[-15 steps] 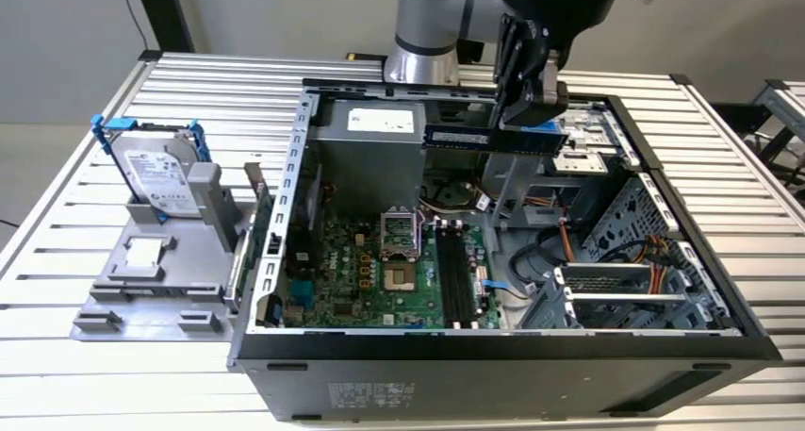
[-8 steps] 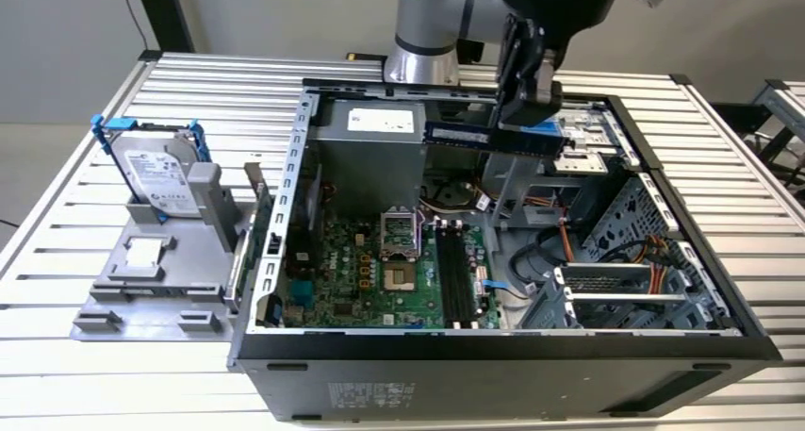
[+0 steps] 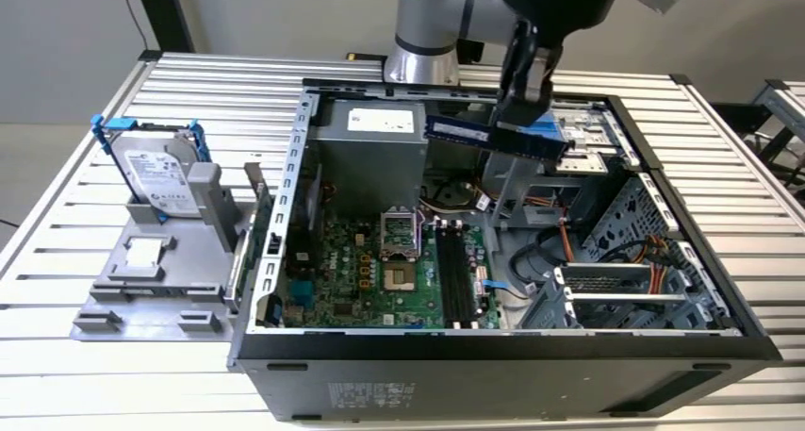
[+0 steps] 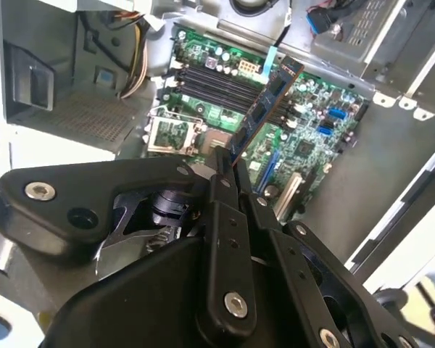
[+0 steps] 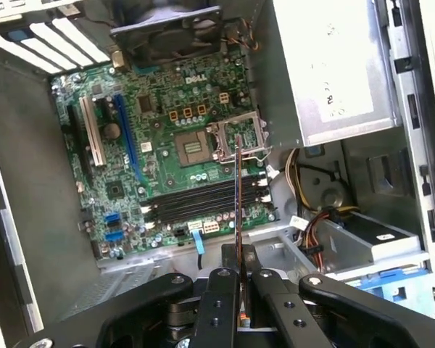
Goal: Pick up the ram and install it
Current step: 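Insert the ram into the slot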
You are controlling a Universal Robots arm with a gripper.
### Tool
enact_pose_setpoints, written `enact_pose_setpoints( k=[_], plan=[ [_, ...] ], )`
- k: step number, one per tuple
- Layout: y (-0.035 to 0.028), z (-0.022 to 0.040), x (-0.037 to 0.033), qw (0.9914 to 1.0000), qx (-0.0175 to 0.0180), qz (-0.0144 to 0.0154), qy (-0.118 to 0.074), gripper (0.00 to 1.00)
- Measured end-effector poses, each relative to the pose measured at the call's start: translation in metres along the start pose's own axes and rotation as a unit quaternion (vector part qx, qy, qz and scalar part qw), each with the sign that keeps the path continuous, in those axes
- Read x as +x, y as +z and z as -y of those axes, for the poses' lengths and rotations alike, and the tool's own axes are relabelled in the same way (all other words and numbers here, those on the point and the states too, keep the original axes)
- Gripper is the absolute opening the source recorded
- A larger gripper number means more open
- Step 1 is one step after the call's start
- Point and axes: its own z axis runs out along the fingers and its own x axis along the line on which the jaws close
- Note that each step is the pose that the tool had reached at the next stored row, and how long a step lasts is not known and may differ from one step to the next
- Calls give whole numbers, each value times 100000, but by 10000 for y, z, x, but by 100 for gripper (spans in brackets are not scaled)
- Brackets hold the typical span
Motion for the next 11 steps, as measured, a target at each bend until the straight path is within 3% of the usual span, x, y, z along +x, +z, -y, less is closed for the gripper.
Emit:
enact_pose_setpoints(
  k=[5, 11],
  plan=[
    [0, 0, 0, 99917, 80, 155, 4078, 0],
    [0, 0, 0, 99603, 176, 339, 8892, 0]
  ],
)
